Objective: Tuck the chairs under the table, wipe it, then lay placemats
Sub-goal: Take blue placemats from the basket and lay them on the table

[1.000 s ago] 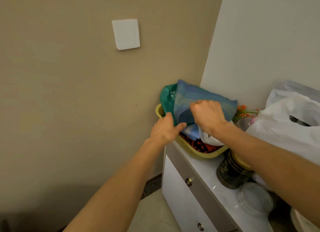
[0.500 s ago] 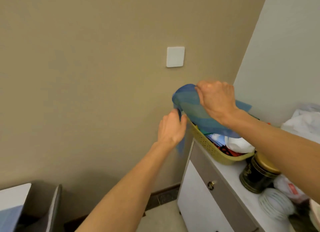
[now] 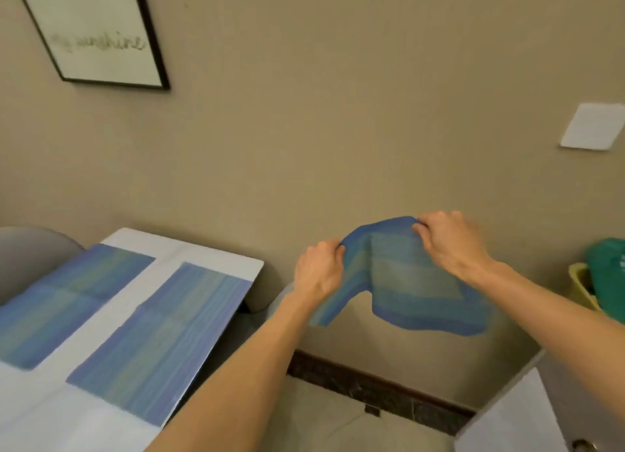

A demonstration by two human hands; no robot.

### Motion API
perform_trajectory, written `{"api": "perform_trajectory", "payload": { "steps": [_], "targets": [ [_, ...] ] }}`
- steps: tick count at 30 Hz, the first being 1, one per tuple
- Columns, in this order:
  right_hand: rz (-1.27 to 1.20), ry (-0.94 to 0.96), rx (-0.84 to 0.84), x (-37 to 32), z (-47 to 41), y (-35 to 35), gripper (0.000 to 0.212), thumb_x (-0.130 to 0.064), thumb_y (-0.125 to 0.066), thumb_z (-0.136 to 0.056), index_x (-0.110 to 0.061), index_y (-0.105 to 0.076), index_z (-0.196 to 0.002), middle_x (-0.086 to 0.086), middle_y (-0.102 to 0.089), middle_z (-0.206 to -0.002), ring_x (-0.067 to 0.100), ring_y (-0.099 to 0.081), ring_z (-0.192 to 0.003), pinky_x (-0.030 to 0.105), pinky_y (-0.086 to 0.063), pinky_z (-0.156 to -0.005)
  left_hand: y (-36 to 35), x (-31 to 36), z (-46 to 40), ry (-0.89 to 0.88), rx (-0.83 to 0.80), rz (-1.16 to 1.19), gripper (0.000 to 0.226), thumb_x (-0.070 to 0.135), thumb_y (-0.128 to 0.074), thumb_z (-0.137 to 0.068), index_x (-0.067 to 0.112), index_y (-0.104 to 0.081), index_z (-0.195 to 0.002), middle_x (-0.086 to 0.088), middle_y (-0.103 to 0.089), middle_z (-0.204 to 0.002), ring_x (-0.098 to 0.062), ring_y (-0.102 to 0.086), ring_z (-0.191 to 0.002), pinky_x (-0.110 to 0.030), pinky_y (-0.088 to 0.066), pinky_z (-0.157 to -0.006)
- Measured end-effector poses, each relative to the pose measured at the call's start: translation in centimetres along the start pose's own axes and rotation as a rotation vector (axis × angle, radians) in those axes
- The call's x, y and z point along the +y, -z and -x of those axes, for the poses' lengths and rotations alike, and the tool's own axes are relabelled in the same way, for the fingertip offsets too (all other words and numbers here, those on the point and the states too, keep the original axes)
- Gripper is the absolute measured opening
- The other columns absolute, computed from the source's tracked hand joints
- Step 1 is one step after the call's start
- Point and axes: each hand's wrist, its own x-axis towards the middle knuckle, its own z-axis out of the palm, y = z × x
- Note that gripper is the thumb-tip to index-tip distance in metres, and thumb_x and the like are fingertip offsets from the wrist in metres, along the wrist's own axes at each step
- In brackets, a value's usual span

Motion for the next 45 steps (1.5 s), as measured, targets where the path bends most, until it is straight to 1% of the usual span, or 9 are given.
{"api": "perform_trajectory", "payload": {
  "steps": [3, 8, 11, 14, 19, 22, 30, 37, 45],
  "targets": [
    [-0.121, 0.144, -0.055, -6.7, -0.8, -1.8, 0.026, -0.033, -0.049, -0.097, -0.018, -0.069, -0.087, 0.014, -0.07, -0.086, 0.04, -0.064, -0.085, 0.04, -0.048, -0.066, 4.3, -5.3, 3.9, 0.164, 0.108, -0.055, 0.034, 0.031, -0.038, -0.103, 0.013, -0.054, -0.08, -0.014, -0.066, -0.087, -0.037, -0.058, -0.085, -0.039, -0.038, -0.066],
    [-0.278, 0.391, -0.059, -17.7, 0.6, -3.5, 0.026, -0.032, -0.048, -0.096, -0.018, -0.068, -0.087, 0.014, -0.07, -0.083, 0.04, -0.064, -0.08, 0.037, -0.04, -0.06, 10.7, -12.0, 12.2, 0.351, 0.272, -0.055, 0.035, 0.03, -0.04, -0.103, 0.012, -0.063, -0.083, -0.009, -0.069, -0.089, -0.031, -0.061, -0.085, -0.047, -0.049, -0.077],
    [-0.385, 0.541, -0.098, -24.2, 2.4, -3.5, 0.031, -0.036, -0.042, -0.095, -0.018, -0.064, -0.083, 0.013, -0.068, -0.079, 0.04, -0.063, -0.075, 0.038, -0.045, -0.06, 14.5, -14.9, 17.6, 0.437, 0.364, -0.078, 0.033, 0.027, -0.041, -0.104, 0.01, -0.064, -0.087, -0.007, -0.07, -0.097, -0.025, -0.058, -0.085, -0.038, -0.046, -0.073],
    [-0.391, 0.656, -0.073, -30.0, 4.2, -2.2, 0.026, -0.029, -0.047, -0.097, -0.016, -0.066, -0.085, 0.013, -0.069, -0.081, 0.038, -0.063, -0.077, 0.036, -0.038, -0.058, 17.9, -17.3, 22.3, 0.504, 0.432, -0.089, 0.028, 0.028, -0.042, -0.105, 0.019, -0.062, -0.089, -0.002, -0.067, -0.099, -0.02, -0.056, -0.085, -0.031, -0.039, -0.072],
    [-0.432, 0.811, -0.026, -38.8, 6.9, -0.7, 0.024, -0.028, -0.048, -0.098, -0.016, -0.067, -0.089, 0.009, -0.071, -0.088, 0.036, -0.063, -0.081, 0.033, -0.032, -0.059, 23.1, -21.8, 29.3, 0.611, 0.498, -0.089, 0.033, 0.033, -0.043, -0.103, 0.015, -0.068, -0.09, -0.003, -0.069, -0.092, -0.025, -0.06, -0.084, -0.048, -0.052, -0.079],
    [-0.444, 0.865, -0.042, -44.2, 9.5, -0.3, 0.022, -0.028, -0.049, -0.097, -0.017, -0.067, -0.088, 0.009, -0.071, -0.086, 0.035, -0.063, -0.079, 0.036, -0.042, -0.06, 26.0, -25.0, 33.4, 0.636, 0.505, -0.106, 0.031, 0.03, -0.044, -0.103, 0.017, -0.068, -0.089, 0.003, -0.069, -0.089, -0.022, -0.061, -0.083, -0.041, -0.052, -0.079],
    [-0.467, 0.906, -0.112, -56.0, 17.4, -0.1, 0.02, -0.023, -0.051, -0.096, -0.013, -0.065, -0.086, 0.008, -0.07, -0.081, 0.034, -0.062, -0.074, 0.041, -0.05, -0.062, 31.3, -32.4, 43.8, 0.718, 0.463, -0.074, 0.032, 0.031, -0.043, -0.103, 0.018, -0.069, -0.089, -0.001, -0.07, -0.085, -0.023, -0.067, -0.079, -0.051, -0.057, -0.079],
    [-0.478, 0.975, -0.157, -63.3, 20.9, -1.3, 0.02, -0.023, -0.048, -0.097, -0.016, -0.067, -0.092, 0.007, -0.071, -0.082, 0.033, -0.062, -0.073, 0.036, -0.042, -0.061, 33.7, -37.0, 47.9, 0.826, 0.555, -0.037, 0.034, 0.032, -0.042, -0.102, 0.02, -0.066, -0.08, -0.001, -0.07, -0.081, -0.024, -0.067, -0.074, -0.05, -0.057, -0.077],
    [-0.584, 1.028, -0.222, -69.4, 23.3, -1.4, 0.021, -0.022, -0.048, -0.099, -0.016, -0.068, -0.097, 0.006, -0.072, -0.086, 0.028, -0.063, -0.072, 0.033, -0.043, -0.06, 36.0, -39.8, 51.8, 0.906, 0.661, -0.023, 0.033, 0.031, -0.042, -0.102, 0.023, -0.065, -0.08, -0.001, -0.07, -0.08, -0.024, -0.067, -0.074, -0.05, -0.058, -0.073]
  ]
}}
